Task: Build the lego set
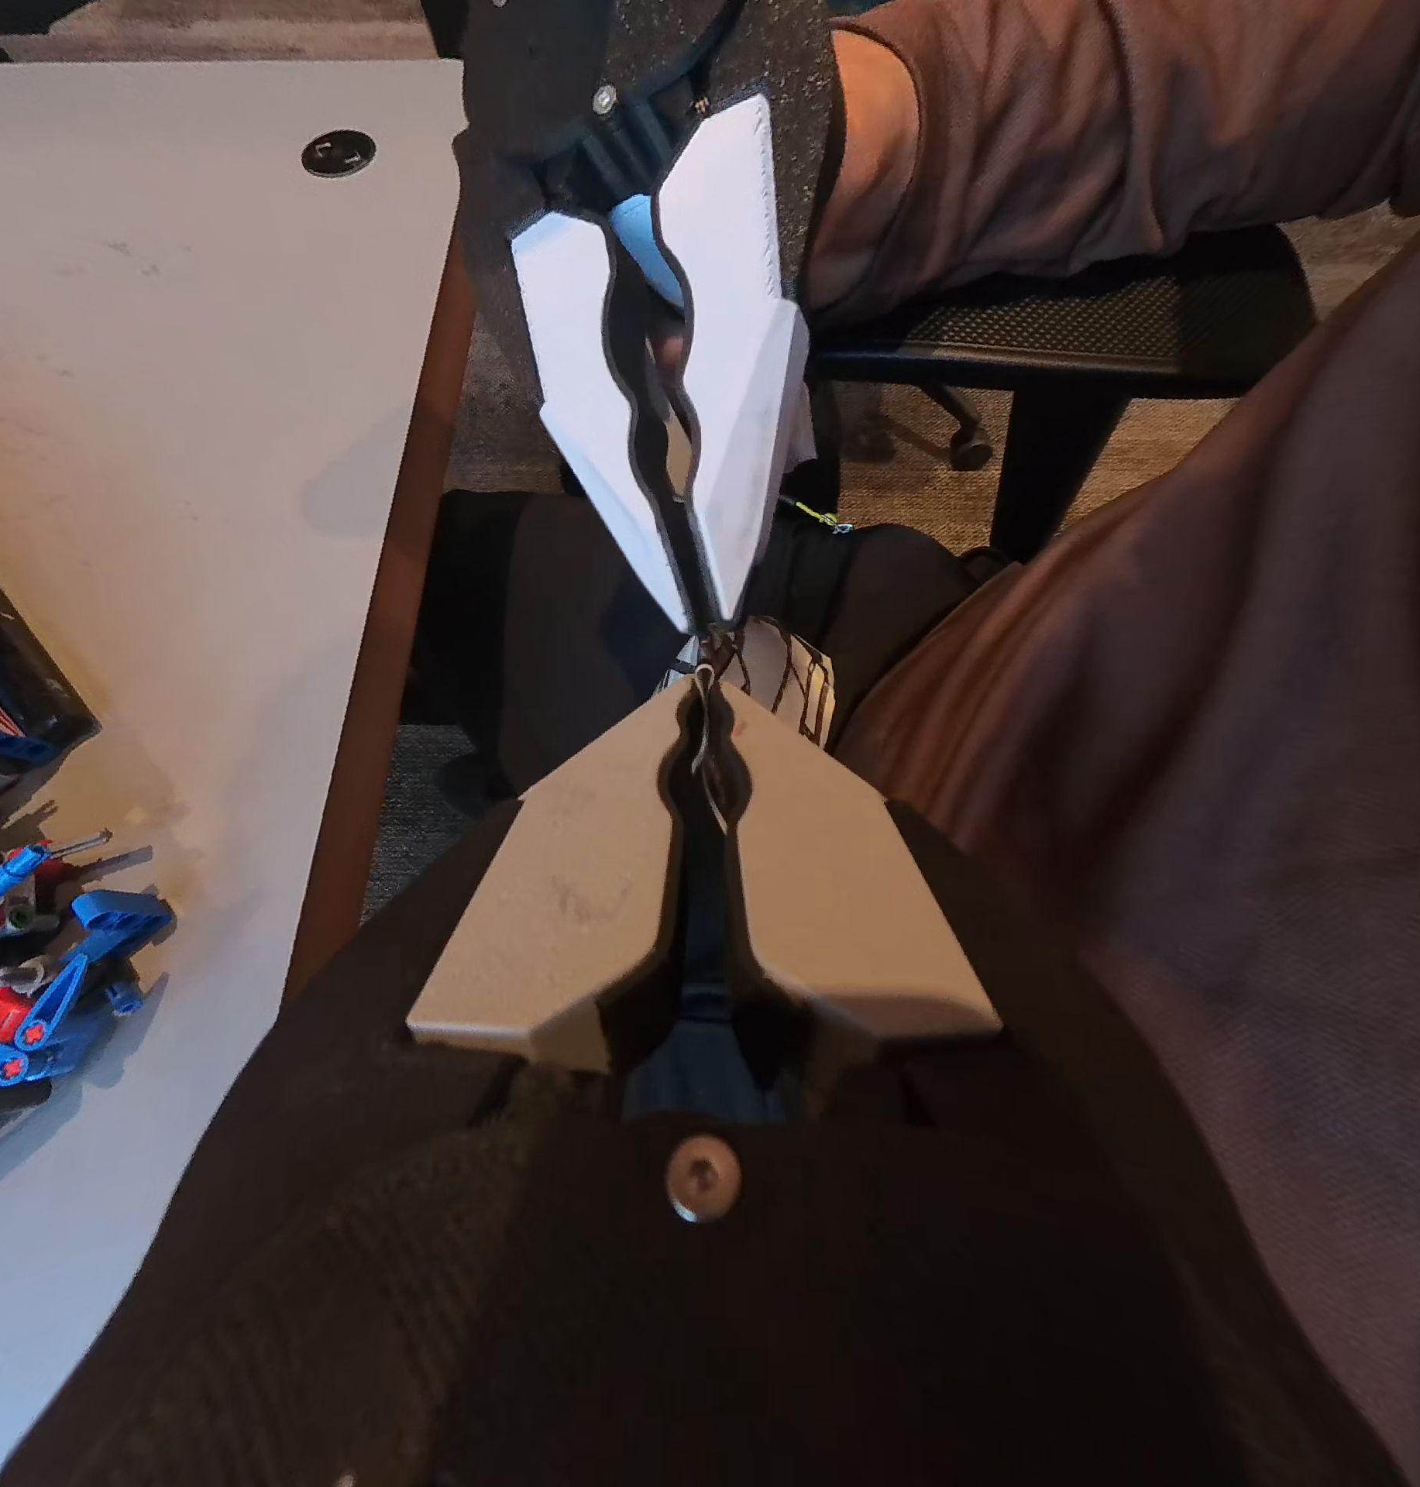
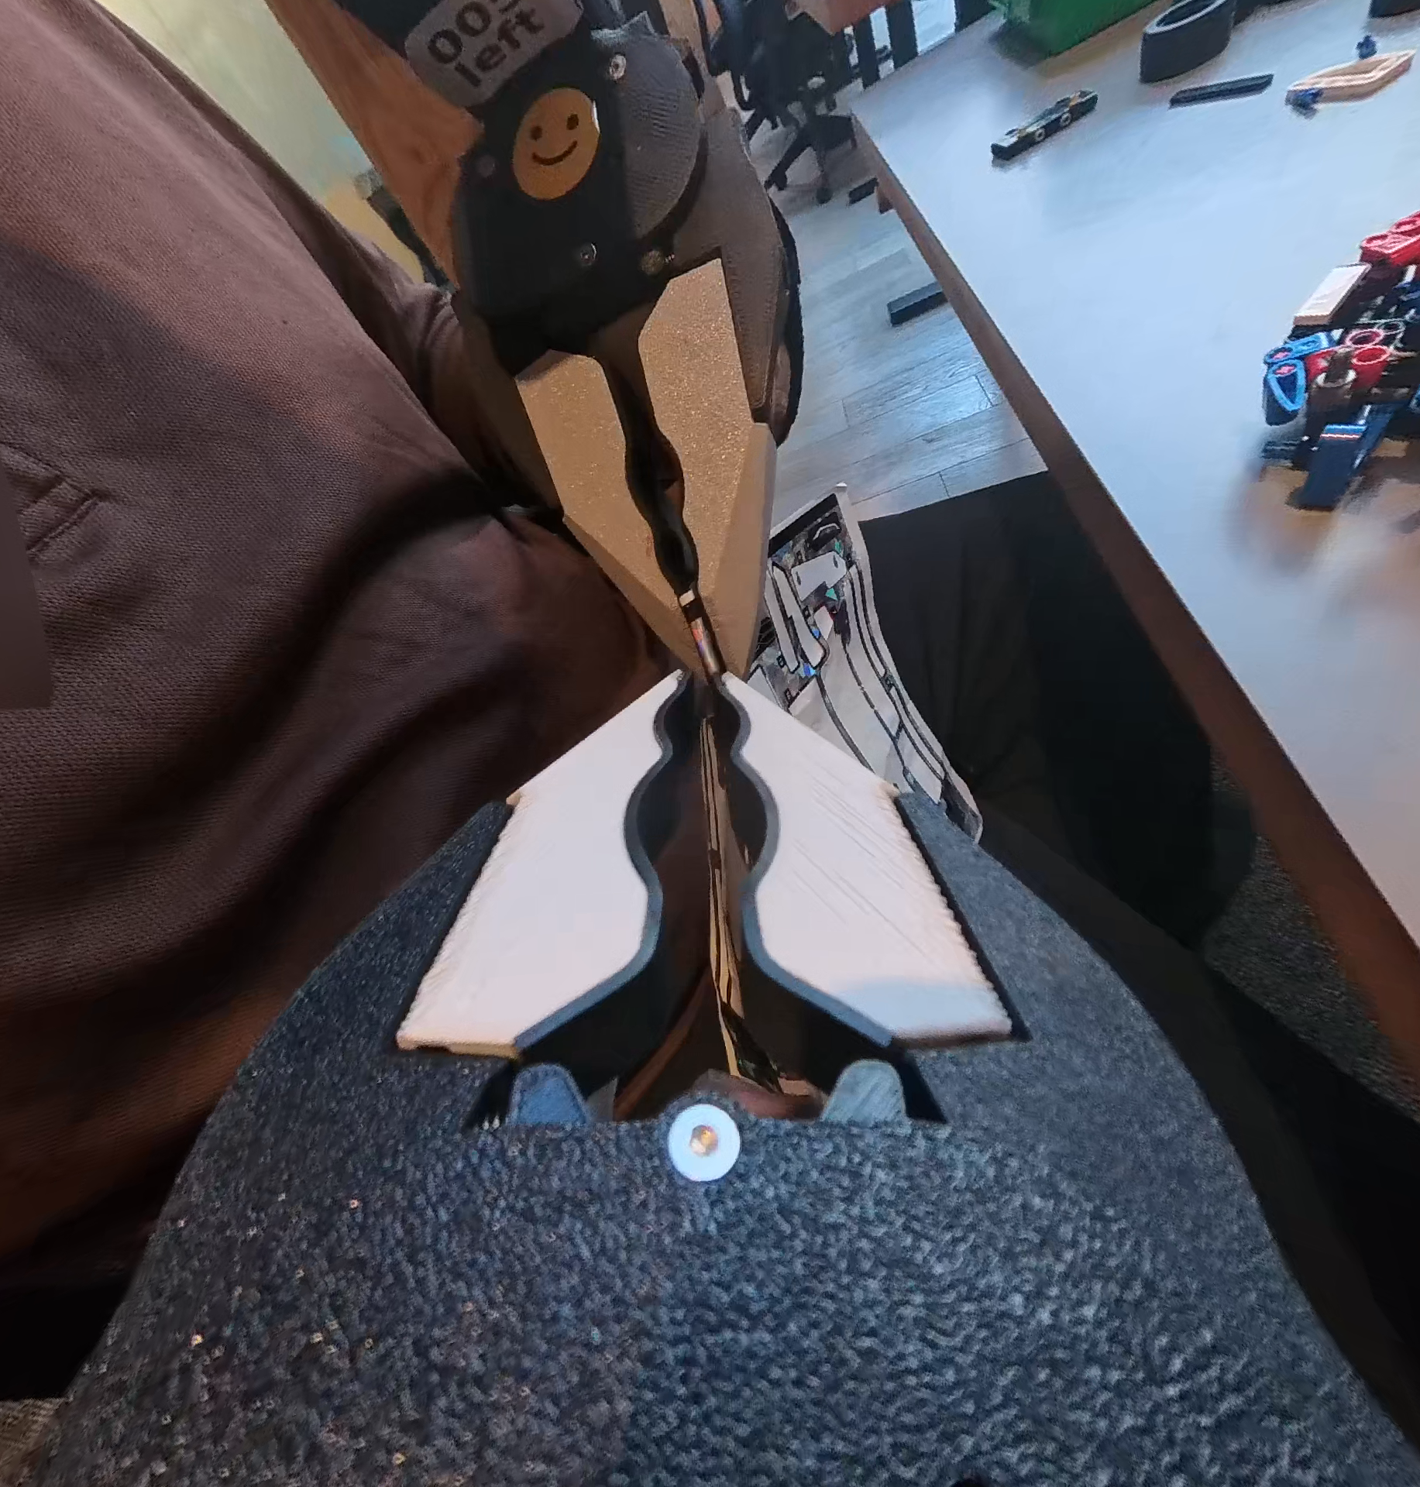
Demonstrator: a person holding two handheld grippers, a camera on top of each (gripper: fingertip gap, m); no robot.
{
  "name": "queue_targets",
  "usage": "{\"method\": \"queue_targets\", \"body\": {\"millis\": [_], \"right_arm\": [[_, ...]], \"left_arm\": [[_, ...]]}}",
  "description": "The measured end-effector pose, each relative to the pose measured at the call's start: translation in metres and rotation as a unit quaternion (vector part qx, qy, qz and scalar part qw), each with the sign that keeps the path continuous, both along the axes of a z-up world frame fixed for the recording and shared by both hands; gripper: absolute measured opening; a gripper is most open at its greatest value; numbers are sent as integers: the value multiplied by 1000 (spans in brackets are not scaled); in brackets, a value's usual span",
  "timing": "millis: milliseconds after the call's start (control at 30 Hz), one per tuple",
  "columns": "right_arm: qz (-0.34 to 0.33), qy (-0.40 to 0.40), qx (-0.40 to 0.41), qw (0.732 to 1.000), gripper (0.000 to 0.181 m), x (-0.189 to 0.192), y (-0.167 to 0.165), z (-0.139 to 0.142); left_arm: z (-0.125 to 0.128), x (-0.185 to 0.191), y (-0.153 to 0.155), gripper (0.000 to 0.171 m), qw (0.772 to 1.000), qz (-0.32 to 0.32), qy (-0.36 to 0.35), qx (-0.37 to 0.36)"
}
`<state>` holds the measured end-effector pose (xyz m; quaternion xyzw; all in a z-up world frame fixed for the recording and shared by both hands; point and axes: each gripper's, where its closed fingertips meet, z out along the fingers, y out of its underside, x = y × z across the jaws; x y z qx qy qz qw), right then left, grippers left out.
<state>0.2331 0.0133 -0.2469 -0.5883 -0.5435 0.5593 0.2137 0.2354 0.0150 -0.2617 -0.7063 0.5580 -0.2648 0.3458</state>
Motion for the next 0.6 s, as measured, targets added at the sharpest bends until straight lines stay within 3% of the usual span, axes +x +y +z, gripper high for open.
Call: {"method": "queue_targets", "body": {"millis": [600], "right_arm": [[18, -8, -31, 999, 4, 1, -4, -6]], "left_arm": [[-2, 3, -8, 0, 999, -27, 15, 22]]}}
